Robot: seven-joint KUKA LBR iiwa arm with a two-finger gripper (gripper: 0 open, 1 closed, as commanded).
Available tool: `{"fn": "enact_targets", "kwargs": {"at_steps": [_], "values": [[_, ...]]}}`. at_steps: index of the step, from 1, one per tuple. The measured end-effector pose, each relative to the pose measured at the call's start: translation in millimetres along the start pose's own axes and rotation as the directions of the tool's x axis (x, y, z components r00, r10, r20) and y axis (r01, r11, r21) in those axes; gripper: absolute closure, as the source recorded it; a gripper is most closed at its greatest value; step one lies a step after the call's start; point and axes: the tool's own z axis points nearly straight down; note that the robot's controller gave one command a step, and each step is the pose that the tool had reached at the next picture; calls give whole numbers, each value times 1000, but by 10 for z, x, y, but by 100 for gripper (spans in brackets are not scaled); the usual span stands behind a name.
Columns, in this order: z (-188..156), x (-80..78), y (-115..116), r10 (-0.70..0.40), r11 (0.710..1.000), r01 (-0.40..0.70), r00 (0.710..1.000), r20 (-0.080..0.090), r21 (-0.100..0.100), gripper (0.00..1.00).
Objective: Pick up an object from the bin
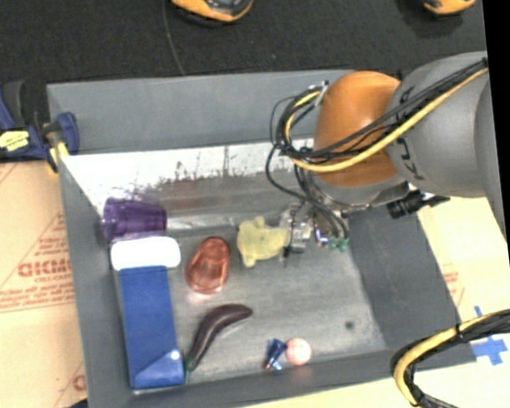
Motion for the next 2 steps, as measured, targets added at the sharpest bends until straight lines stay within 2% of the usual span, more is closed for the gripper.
{"fn": "enact_targets", "kwargs": {"at_steps": [1, 2], "values": [[-262, 7, -4, -3, 1000, 3, 1000, -6, 1, 100], [-588, -16, -2, -4, 1000, 4, 1000, 0, 0, 100]]}}
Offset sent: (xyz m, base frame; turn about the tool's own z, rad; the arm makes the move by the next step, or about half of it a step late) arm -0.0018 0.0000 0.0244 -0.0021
